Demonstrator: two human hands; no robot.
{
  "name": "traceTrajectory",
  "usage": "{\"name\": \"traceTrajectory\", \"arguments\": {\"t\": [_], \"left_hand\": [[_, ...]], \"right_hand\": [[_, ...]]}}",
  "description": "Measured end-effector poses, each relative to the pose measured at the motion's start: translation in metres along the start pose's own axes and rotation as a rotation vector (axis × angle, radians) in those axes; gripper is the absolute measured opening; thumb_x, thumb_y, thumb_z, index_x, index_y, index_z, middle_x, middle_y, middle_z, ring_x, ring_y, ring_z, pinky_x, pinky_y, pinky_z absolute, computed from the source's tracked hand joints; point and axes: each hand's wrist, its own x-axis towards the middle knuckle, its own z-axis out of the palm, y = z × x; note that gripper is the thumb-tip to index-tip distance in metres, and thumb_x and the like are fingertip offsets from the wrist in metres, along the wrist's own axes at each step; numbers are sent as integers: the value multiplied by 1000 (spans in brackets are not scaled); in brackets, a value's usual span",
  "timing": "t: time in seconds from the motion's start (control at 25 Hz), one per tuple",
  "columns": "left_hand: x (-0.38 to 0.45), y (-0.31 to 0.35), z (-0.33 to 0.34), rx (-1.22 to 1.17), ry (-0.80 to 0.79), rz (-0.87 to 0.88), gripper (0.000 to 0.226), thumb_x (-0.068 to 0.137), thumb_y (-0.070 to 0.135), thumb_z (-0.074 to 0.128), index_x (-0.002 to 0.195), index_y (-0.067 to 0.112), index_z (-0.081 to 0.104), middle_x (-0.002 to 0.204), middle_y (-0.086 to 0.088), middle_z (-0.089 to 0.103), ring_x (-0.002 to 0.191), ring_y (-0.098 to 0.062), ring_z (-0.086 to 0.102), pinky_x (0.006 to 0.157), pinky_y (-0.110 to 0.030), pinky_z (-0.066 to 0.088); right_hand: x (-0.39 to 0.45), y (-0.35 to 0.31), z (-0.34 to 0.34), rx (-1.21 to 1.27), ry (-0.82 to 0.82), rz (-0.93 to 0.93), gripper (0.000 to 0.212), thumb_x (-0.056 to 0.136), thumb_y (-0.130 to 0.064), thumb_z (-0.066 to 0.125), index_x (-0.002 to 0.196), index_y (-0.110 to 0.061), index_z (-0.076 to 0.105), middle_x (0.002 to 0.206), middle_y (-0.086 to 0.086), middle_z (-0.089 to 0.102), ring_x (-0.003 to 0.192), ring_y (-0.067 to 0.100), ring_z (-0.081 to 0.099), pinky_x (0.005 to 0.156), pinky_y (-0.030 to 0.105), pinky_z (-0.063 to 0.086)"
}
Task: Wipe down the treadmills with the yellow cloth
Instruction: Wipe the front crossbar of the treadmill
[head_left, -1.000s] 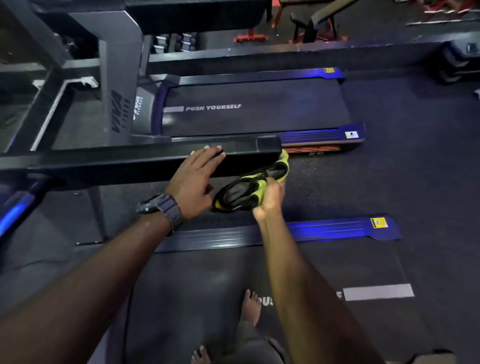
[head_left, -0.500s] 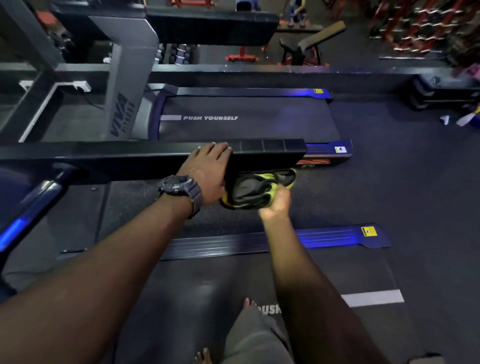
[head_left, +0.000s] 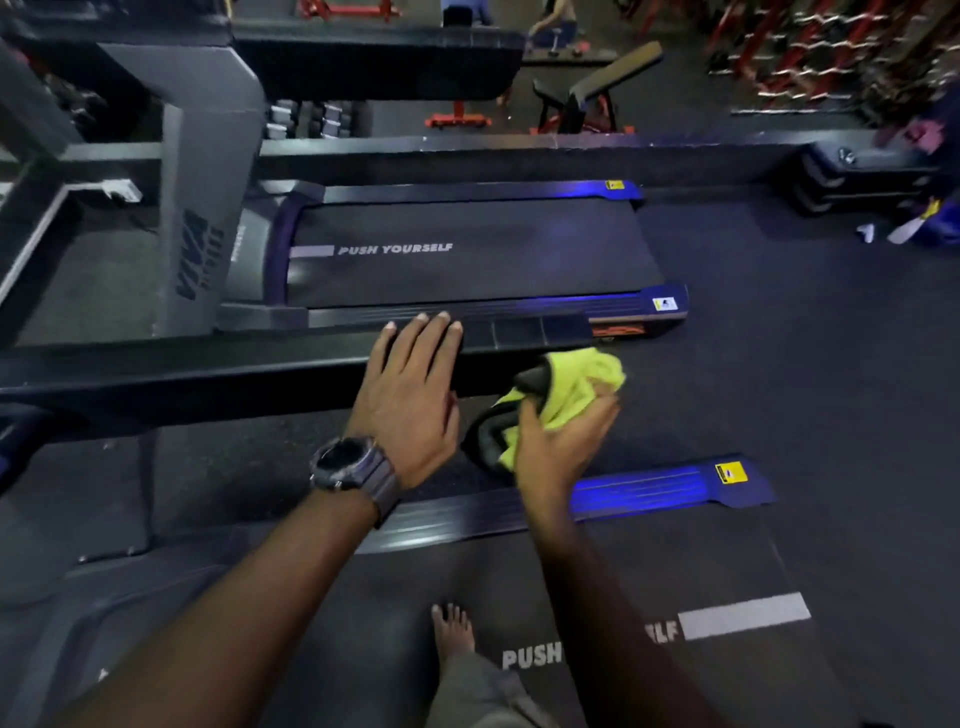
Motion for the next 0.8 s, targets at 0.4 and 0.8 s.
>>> {"name": "traceTrajectory", "arguments": {"t": [0.4,0.8], "left_hand": [[-6,8,19,-12,147,-34,83,71,36,45,147,6,34,154,-10,35,143,-30,29,118,-49,20],[-11,0,20,39,174,37,91,72,54,15,152,11,22,159,-6,25,146,-24,22,121,-41,13]], "right_hand": [[-9,36,8,-114,-50,-402,62,55,2,73,108,-22,52,104,7,44,94,30,52,84,37,47],[-22,41,16,-304,-56,-773,64,53,-4,68,112,-21,51,102,15,52,91,32,48,75,42,47]]}}
